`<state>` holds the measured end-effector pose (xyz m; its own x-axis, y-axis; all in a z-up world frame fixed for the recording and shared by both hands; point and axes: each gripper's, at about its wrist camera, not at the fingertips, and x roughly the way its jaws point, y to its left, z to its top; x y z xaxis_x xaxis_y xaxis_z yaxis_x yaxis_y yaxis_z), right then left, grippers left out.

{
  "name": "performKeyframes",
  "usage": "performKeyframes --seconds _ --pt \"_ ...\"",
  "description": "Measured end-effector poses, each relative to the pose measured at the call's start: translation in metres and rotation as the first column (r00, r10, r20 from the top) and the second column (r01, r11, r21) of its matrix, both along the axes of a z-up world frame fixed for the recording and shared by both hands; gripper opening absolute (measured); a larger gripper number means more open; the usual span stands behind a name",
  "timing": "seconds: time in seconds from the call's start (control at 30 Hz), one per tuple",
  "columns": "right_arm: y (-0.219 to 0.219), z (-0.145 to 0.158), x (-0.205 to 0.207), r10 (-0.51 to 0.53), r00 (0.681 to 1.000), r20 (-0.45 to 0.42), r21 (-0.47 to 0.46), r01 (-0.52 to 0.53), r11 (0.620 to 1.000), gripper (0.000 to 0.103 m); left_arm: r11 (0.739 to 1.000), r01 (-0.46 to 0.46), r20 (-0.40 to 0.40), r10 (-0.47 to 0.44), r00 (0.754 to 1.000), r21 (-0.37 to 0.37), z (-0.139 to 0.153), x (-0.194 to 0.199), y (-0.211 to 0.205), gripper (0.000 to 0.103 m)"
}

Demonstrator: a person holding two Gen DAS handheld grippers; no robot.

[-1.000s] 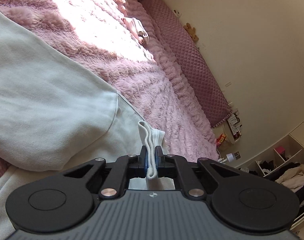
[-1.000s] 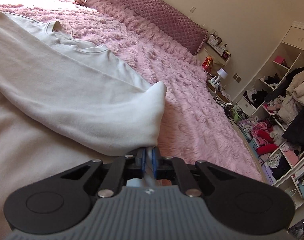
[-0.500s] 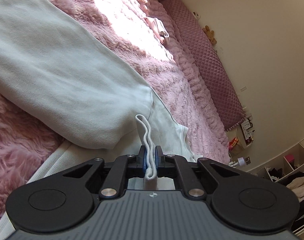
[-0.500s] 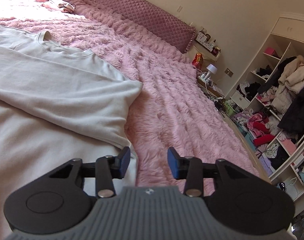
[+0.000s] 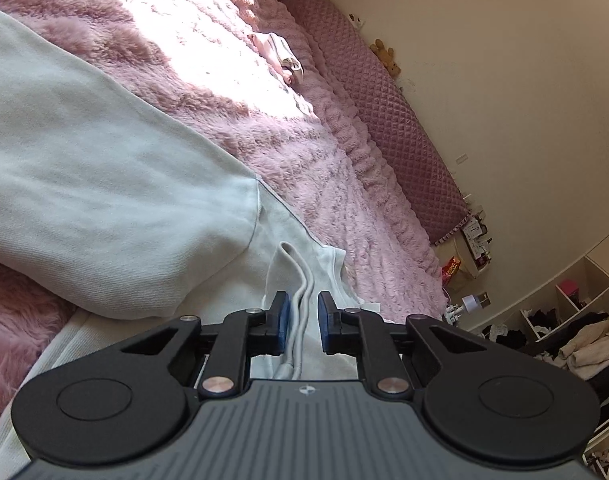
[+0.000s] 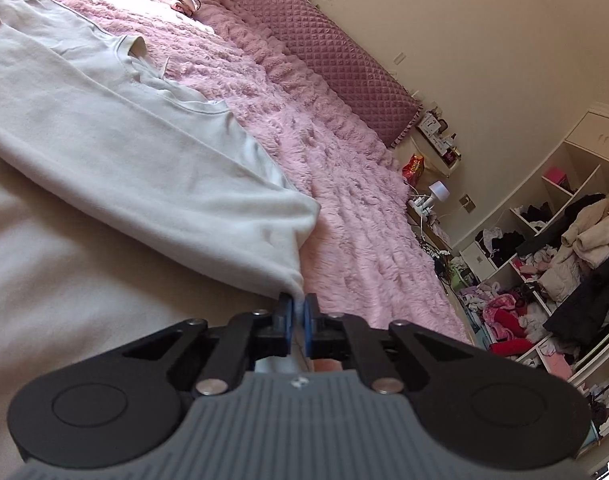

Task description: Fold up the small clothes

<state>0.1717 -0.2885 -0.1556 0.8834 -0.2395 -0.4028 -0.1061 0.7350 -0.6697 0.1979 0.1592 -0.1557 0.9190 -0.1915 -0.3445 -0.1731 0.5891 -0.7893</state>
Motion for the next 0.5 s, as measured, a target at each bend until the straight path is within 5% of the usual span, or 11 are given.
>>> performKeyframes --seconds 0.27,0.4,0.5 --pt "-0.015 -0.011 0.000 -0.087 0.994 -0.061 0.042 0.089 0.995 0.000 0.998 -0.059 -0.167 0.063 0.984 0.029 -0.034 -0.010 0.003 0.007" --pt "-0.020 -0.003 -0.003 -0.134 0.989 -0.068 0.071 0.139 0.988 0.015 0.997 -0.077 -0.159 0.080 0.984 0.027 -0.026 -0.025 0.012 0.007" --pt "-0.023 0.011 -0.014 -0.169 0.984 -0.053 0.123 0.175 0.977 0.015 0.994 -0.102 -0.112 0.106 0.988 0.037 -0.010 -0.041 0.016 0.007"
